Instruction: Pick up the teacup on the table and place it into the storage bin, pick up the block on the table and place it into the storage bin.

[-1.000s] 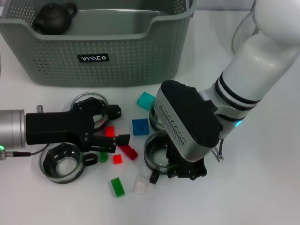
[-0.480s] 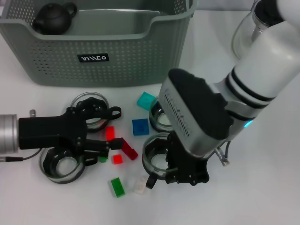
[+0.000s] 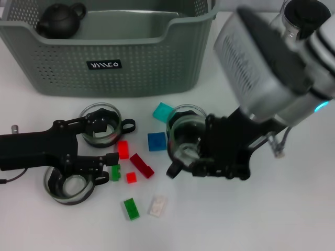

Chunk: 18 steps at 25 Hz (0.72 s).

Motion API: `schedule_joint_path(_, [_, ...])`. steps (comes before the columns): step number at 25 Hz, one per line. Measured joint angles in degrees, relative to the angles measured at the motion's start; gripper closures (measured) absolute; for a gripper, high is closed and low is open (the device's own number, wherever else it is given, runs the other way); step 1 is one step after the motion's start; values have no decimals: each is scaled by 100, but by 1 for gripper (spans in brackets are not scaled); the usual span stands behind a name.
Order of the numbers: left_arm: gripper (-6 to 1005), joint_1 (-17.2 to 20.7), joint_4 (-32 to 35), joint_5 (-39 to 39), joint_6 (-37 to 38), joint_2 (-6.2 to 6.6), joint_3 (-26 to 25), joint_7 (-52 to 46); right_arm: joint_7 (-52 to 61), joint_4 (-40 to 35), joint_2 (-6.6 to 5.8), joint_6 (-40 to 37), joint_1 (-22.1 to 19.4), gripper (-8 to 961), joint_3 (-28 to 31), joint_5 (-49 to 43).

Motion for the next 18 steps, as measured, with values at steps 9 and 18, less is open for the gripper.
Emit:
schedule_joint_path(9, [100, -48, -18, -3, -17, -12, -3, 20, 524, -500, 12, -594, 886, 859, 1446, 35])
schedule_joint_path(18, [89, -130, -66, -66, -73, -51, -39, -145, 335, 819, -23, 1335, 1946, 847, 2229, -91])
